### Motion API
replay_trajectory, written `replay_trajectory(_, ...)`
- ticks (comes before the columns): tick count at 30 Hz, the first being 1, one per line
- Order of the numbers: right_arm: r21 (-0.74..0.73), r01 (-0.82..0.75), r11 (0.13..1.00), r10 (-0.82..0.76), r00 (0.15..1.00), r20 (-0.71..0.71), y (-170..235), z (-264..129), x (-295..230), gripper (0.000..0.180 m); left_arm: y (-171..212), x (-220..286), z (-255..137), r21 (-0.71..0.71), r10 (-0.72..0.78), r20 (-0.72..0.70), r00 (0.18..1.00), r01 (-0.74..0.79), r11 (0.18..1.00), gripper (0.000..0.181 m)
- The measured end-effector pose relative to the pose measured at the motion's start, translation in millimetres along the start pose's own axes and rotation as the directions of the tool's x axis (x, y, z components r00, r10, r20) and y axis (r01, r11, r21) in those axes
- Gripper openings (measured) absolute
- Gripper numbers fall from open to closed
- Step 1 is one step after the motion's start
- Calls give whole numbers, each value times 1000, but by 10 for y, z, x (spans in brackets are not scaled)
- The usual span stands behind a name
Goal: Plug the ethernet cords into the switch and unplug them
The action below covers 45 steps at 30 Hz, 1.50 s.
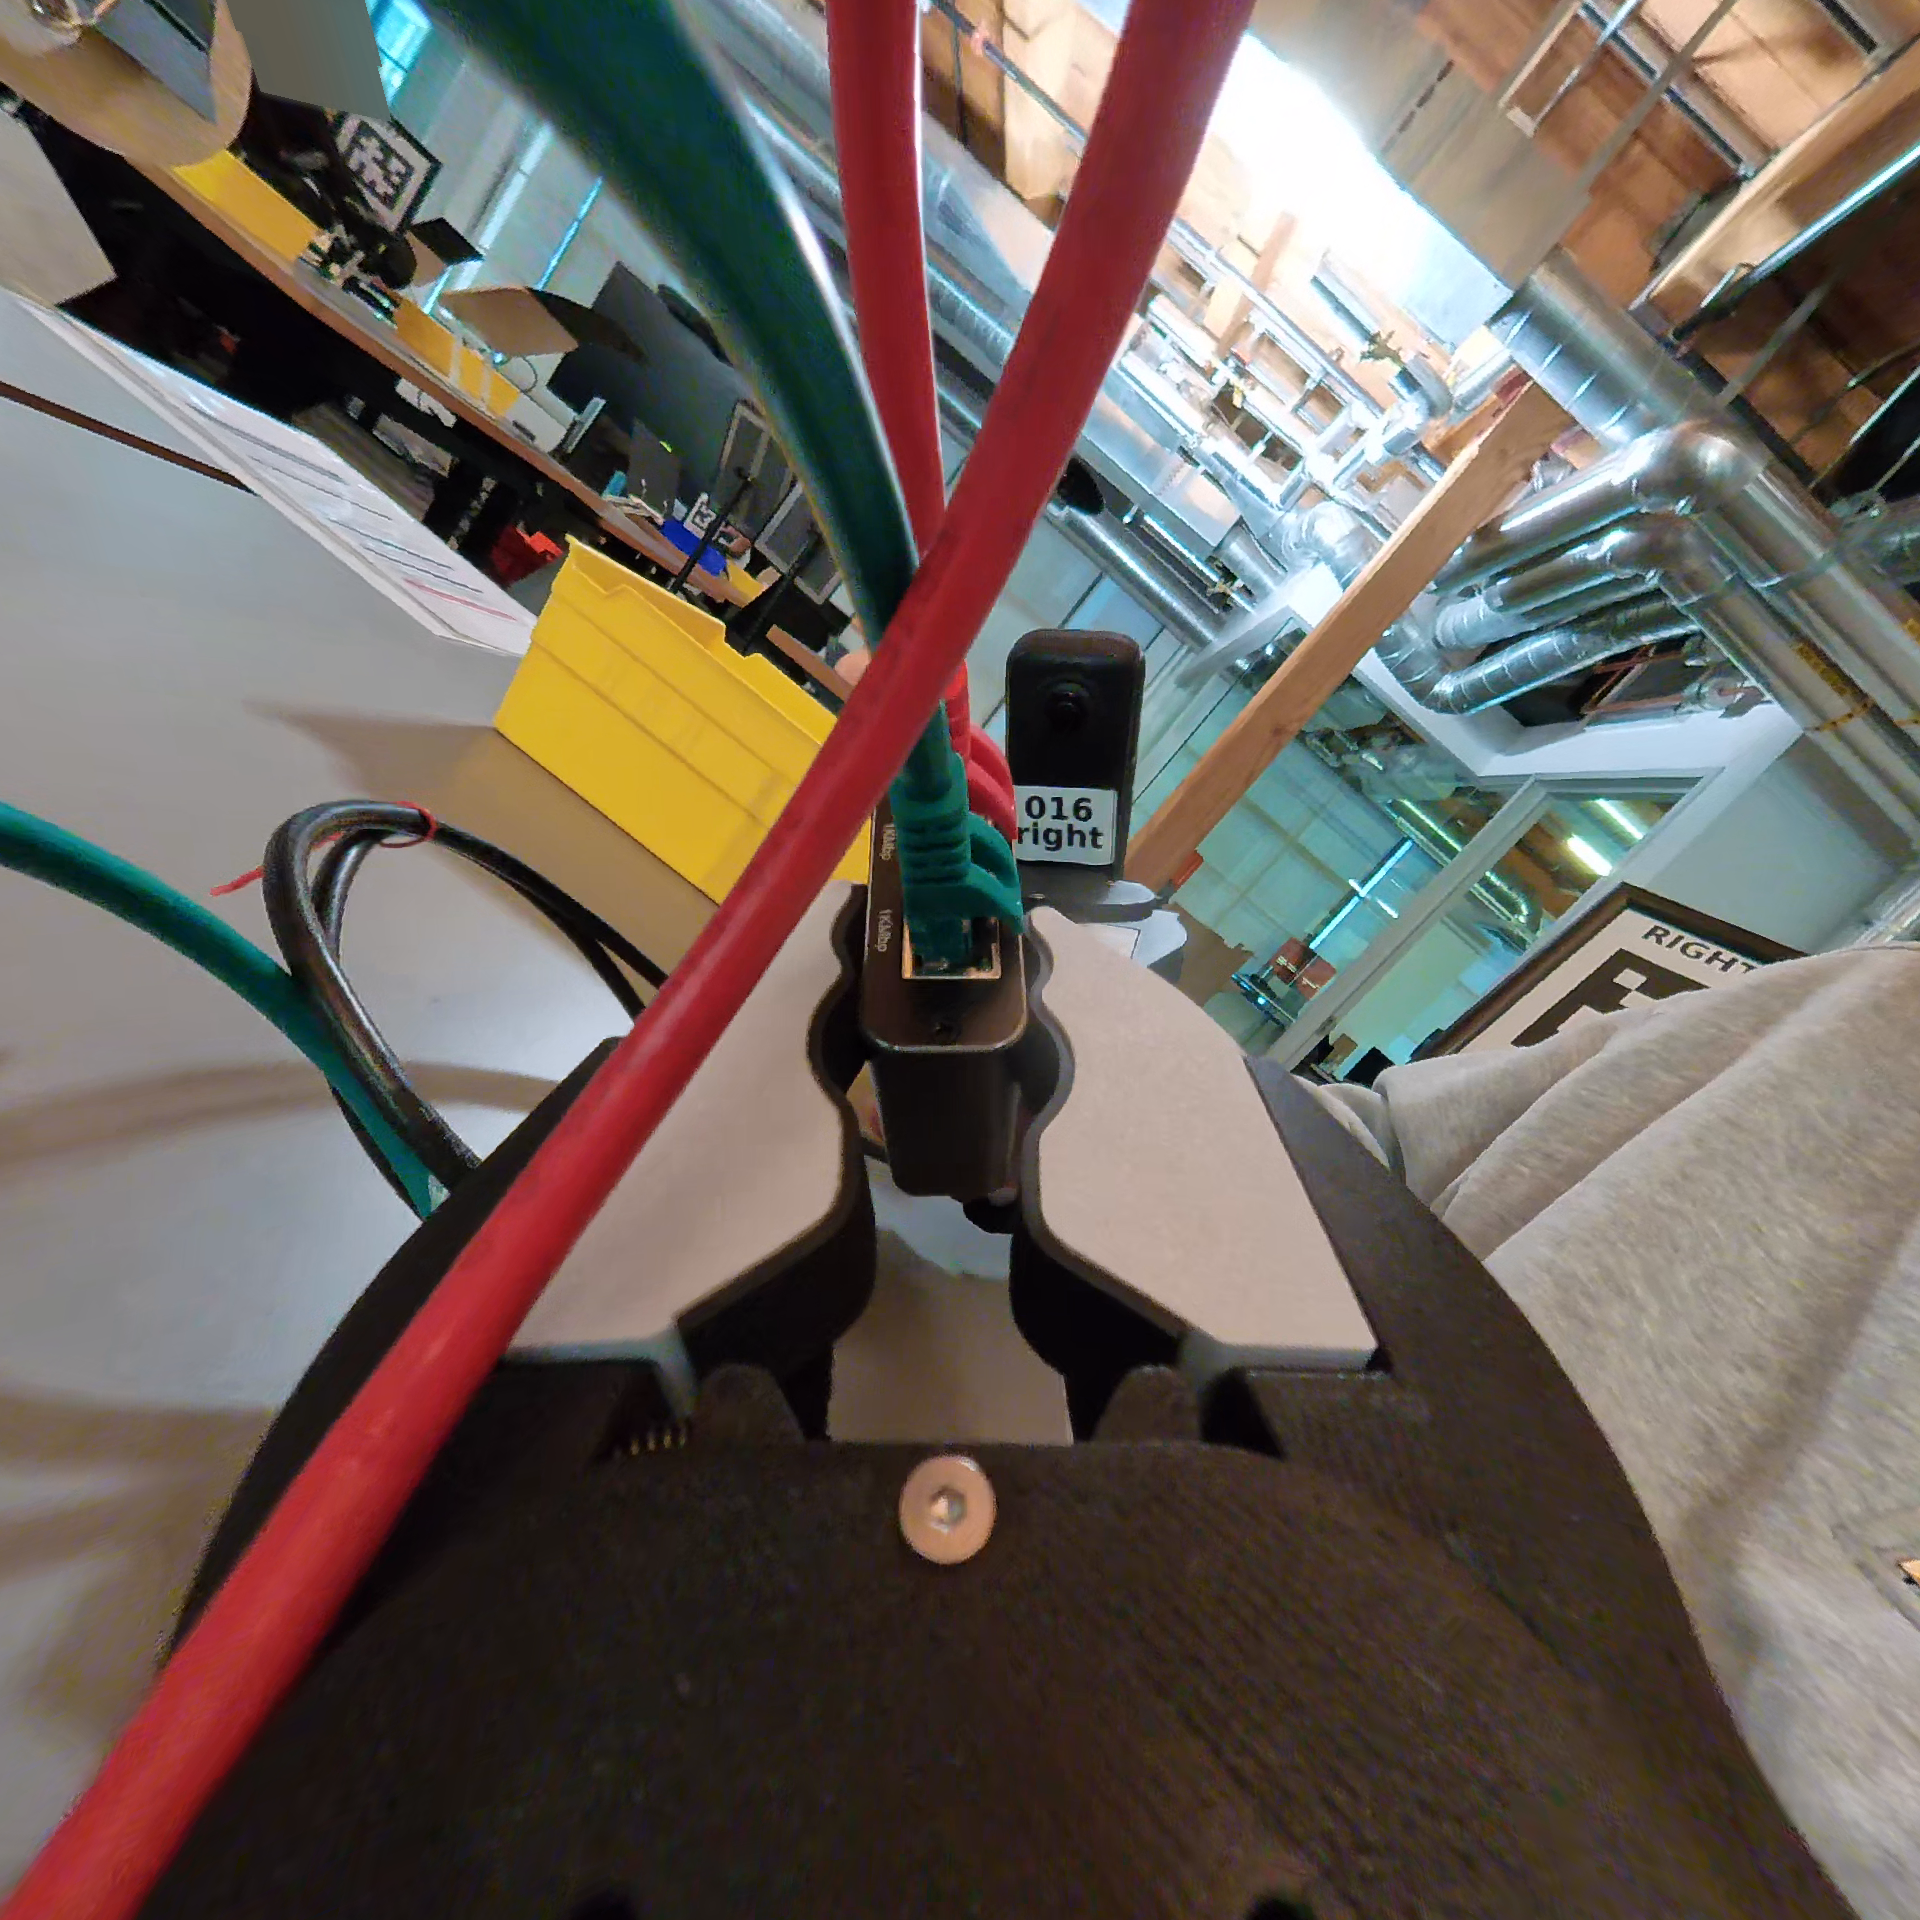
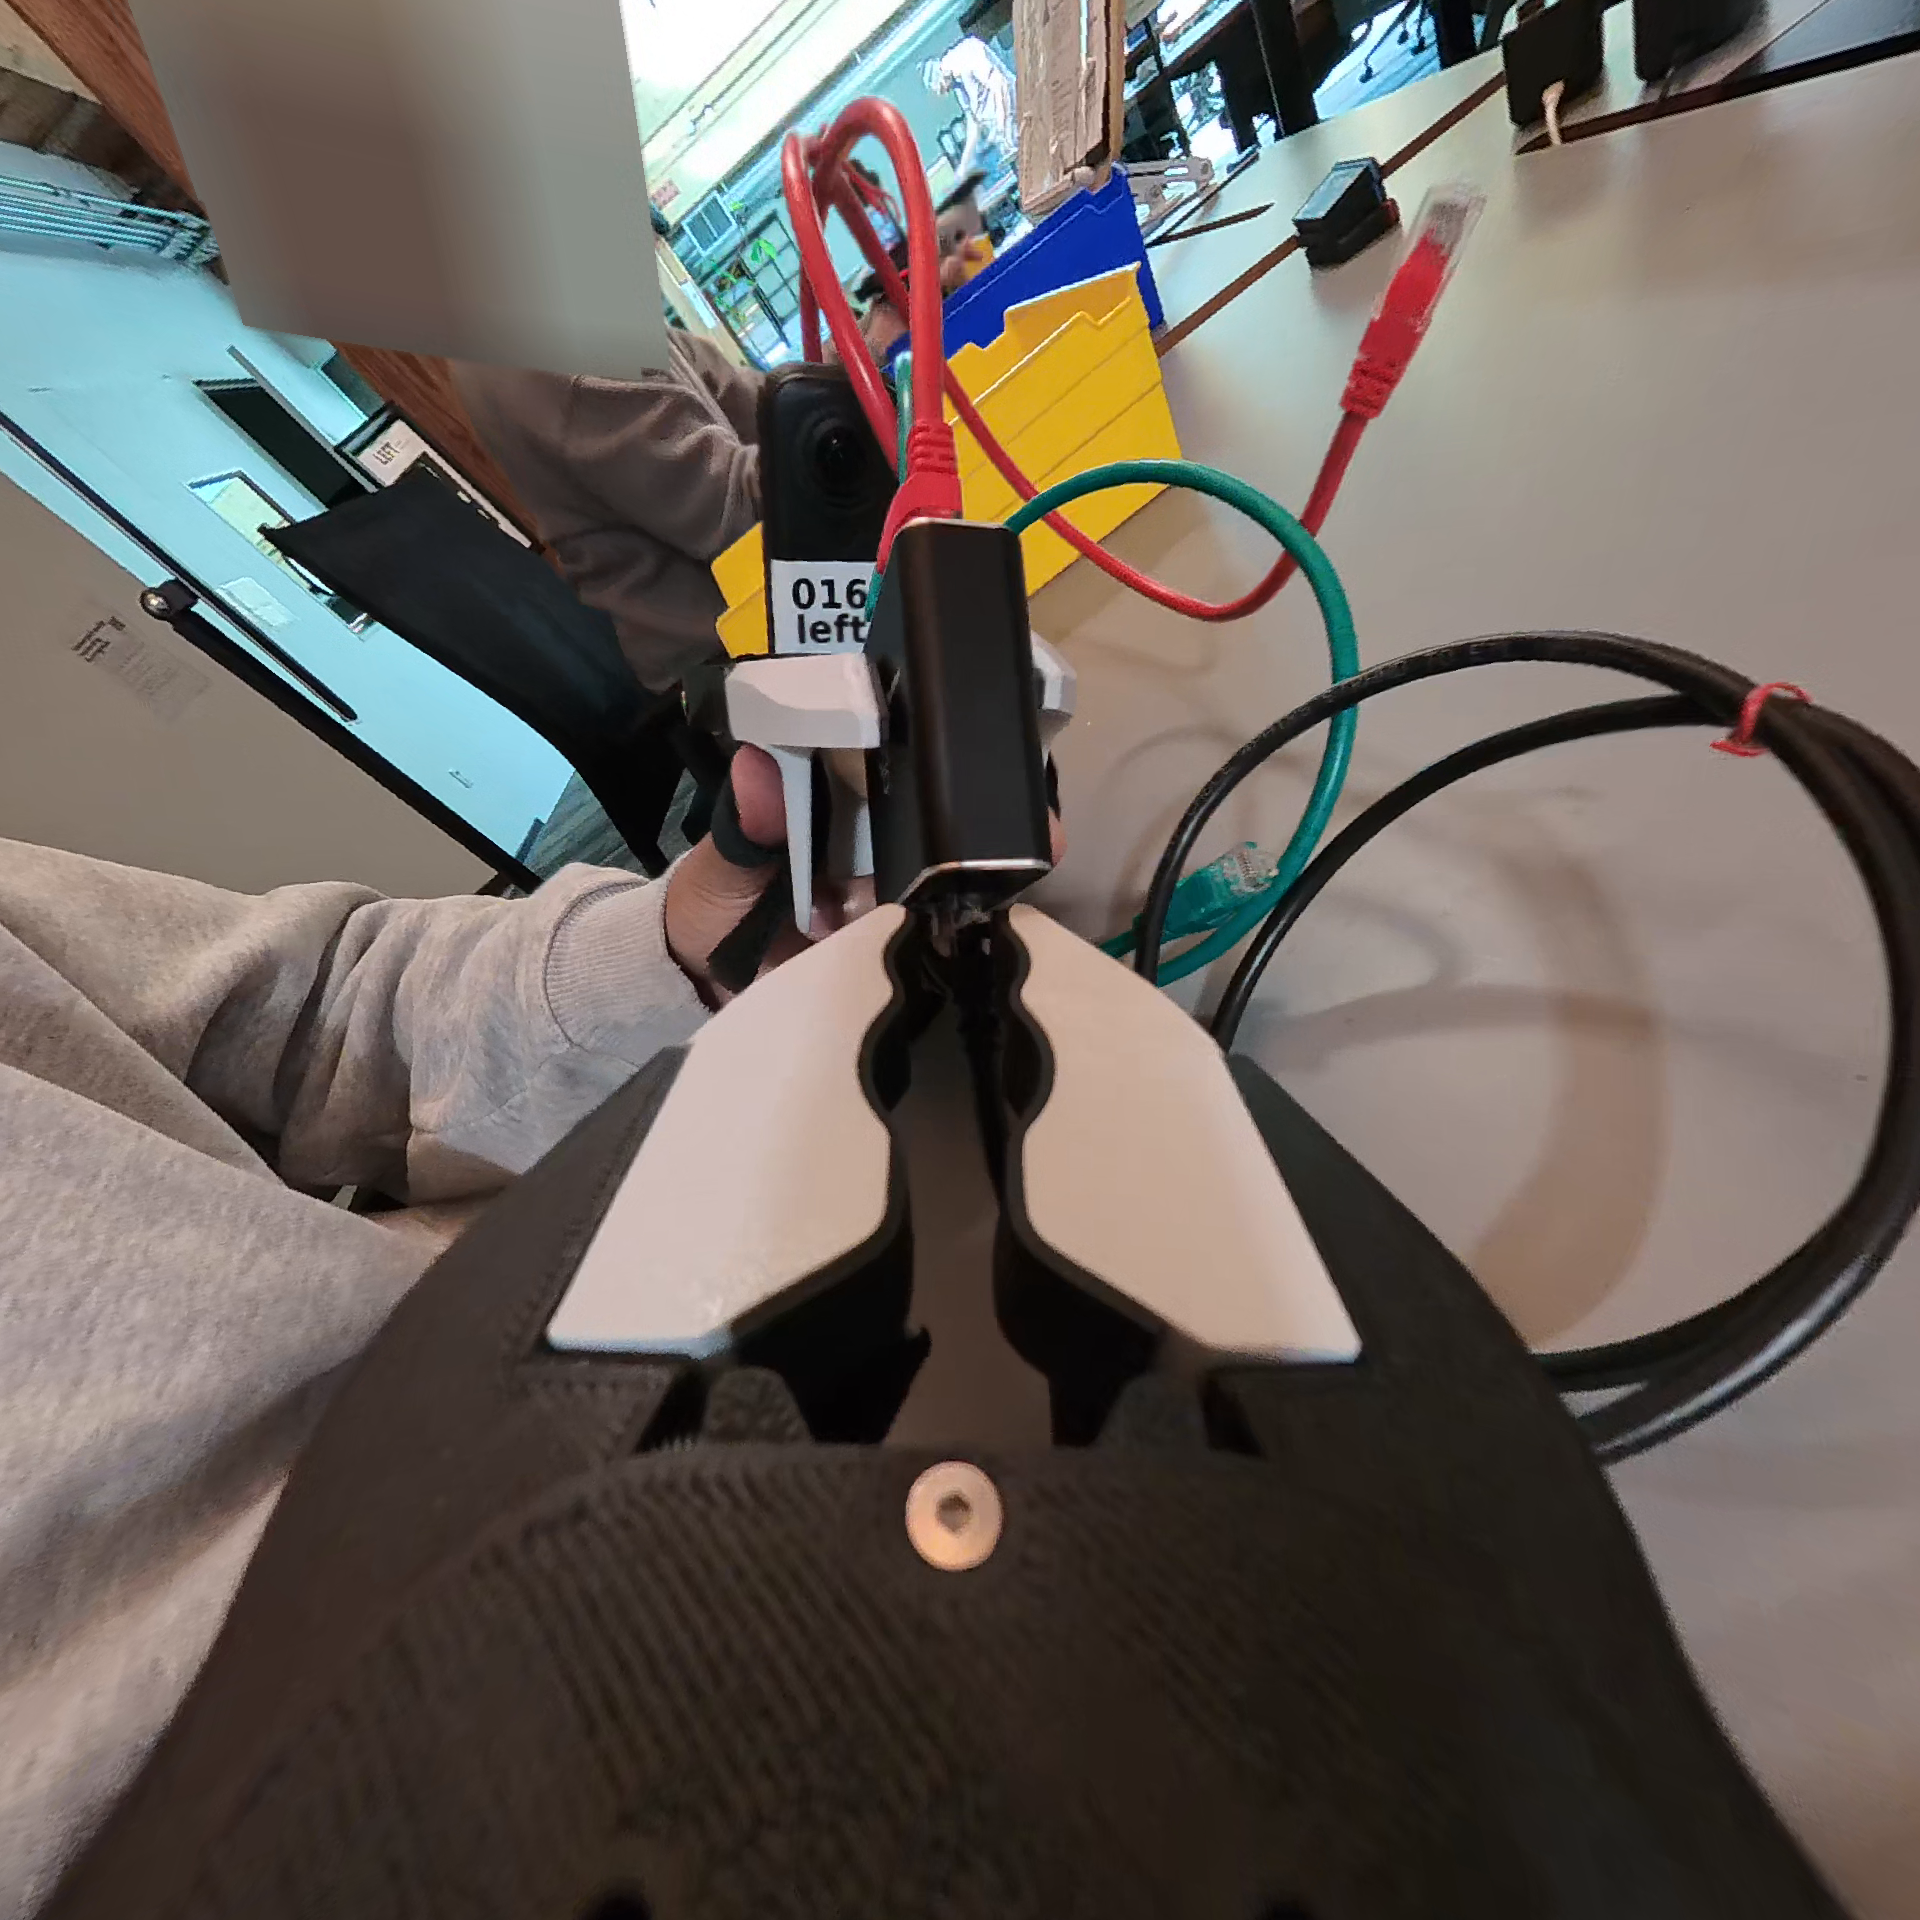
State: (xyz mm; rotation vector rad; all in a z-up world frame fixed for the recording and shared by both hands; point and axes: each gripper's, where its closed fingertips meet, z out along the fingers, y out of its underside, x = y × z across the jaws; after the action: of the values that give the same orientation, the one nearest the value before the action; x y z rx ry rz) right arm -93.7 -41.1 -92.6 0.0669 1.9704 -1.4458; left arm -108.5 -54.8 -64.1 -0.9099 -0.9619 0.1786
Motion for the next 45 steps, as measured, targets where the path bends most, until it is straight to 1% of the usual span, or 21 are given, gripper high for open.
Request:
replay_trajectory(4,-5,-17,1000,16,1000,-11,0,4,15,12,-5,-9,-4,8,-7,6,1000,7,1000,24)
replay_trajectory(9,-18,1,1000,-1,1000,-10,-9,37,-21,12,-76,-8,-30,68,-42,14,999,41,997,24)
replay_trajectory(15,-32,8,999,-8,1000,-12,-21,52,-27,11,-124,-50,-65,135,-152,-12,988,152,979,24)
replay_trajectory(16,-45,12,999,-13,1000,-20,-4,45,-12,11,-234,-76,-135,203,-170,-17,985,170,964,24)
replay_trajectory(17,-58,15,998,-17,999,-43,24,13,36,11,-422,-109,-284,295,-198,-36,980,200,934,24)
replay_trajectory(18,-42,-3,999,0,998,-59,16,-44,88,11,-543,-167,-418,325,-200,-16,980,195,926,26)
replay_trajectory(20,48,-48,998,50,997,-51,-146,-161,120,11,-504,-255,-468,235,-106,110,988,77,969,24)
replay_trajectory(22,53,37,998,-31,994,-102,-247,-207,167,11,-454,-162,-348,223,-103,78,992,83,971,25)
replay_trajectory(24,46,73,996,-67,990,-124,-267,-230,213,11,-347,-142,-238,164,-74,85,994,60,985,25)
replay_trajectory(26,71,13,997,-7,997,-81,-257,-256,224,11,-313,-169,-243,137,-63,98,993,50,989,24)
replay_trajectory(28,79,-71,994,75,996,-49,-206,-262,278,11,-361,-188,-306,167,-87,87,992,72,983,24)
replay_trajectory(29,72,-92,993,97,993,-67,-165,-255,342,11,-389,-200,-335,188,-106,81,991,89,978,24)
replay_trajectory(30,47,-96,994,100,990,-96,-111,-242,406,12,-405,-215,-355,202,-121,78,990,103,974,25)
replay_trajectory(32,-59,-62,996,51,982,-179,48,-200,531,13,-388,-235,-354,196,-130,78,988,113,974,24)
replay_trajectory(34,-162,14,987,-54,969,-241,184,-155,598,13,-344,-232,-321,168,-118,78,990,103,980,24)
replay_trajectory(36,-231,105,967,-169,946,-275,237,-121,603,16,-306,-219,-290,142,-108,72,992,97,985,24)
replay_trajectory(37,-258,155,954,-228,930,-287,243,-114,595,26,-291,-218,-281,133,-106,71,992,95,986,24)
replay_trajectory(39,-305,217,927,-309,904,-296,266,-106,571,32,-280,-224,-282,129,-112,65,992,103,986,24)
replay_trajectory(41,-347,228,910,-336,894,-295,324,-97,544,38,-286,-235,-293,138,-131,55,990,123,983,24)
replay_trajectory(45,-423,199,884,-354,876,-329,448,-110,586,40,-282,-259,-303,144,-156,45,987,148,978,24)
